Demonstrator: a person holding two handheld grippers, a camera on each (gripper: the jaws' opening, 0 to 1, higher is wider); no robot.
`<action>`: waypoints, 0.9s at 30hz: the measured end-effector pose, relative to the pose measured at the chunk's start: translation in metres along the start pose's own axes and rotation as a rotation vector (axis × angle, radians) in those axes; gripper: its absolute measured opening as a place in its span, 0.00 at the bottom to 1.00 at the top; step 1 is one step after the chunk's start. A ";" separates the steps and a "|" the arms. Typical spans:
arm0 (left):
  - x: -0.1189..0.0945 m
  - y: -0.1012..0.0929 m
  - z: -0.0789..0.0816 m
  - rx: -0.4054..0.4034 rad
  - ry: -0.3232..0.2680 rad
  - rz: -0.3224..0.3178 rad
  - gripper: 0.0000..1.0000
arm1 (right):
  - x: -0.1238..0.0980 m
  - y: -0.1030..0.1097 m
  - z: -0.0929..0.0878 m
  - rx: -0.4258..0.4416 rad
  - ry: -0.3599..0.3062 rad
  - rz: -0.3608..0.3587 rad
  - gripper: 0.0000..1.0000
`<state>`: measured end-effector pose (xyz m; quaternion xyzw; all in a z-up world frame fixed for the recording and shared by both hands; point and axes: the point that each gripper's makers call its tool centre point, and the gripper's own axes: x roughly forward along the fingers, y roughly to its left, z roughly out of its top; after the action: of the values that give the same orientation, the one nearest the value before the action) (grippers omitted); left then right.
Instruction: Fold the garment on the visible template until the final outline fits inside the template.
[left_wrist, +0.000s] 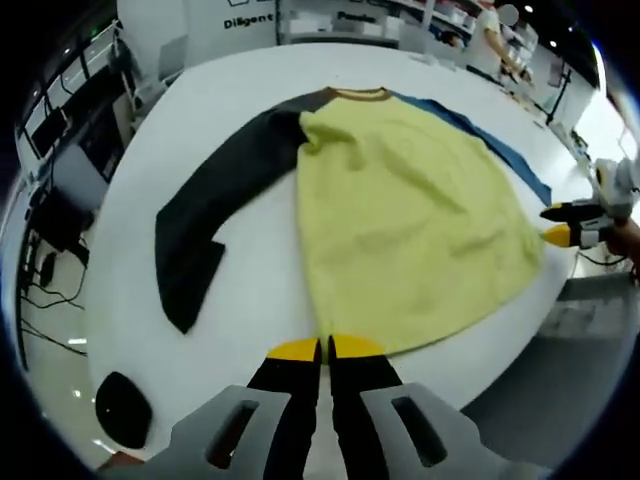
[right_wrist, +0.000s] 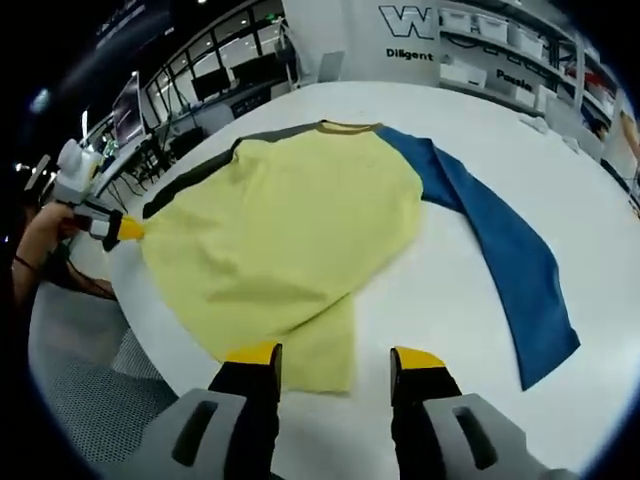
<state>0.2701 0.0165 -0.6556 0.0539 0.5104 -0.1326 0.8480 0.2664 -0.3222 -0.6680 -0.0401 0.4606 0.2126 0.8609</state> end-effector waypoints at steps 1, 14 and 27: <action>0.000 0.000 -0.002 -0.002 0.003 0.004 0.00 | 0.000 0.000 -0.002 -0.001 0.008 -0.002 0.35; -0.004 -0.005 -0.028 -0.007 0.060 0.013 0.00 | 0.007 -0.001 -0.011 -0.055 0.072 -0.023 0.13; 0.003 -0.007 -0.034 0.013 0.060 0.013 0.00 | 0.010 -0.003 -0.012 -0.136 0.101 -0.061 0.00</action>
<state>0.2404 0.0168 -0.6741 0.0667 0.5346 -0.1287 0.8326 0.2631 -0.3247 -0.6831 -0.1229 0.4864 0.2149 0.8380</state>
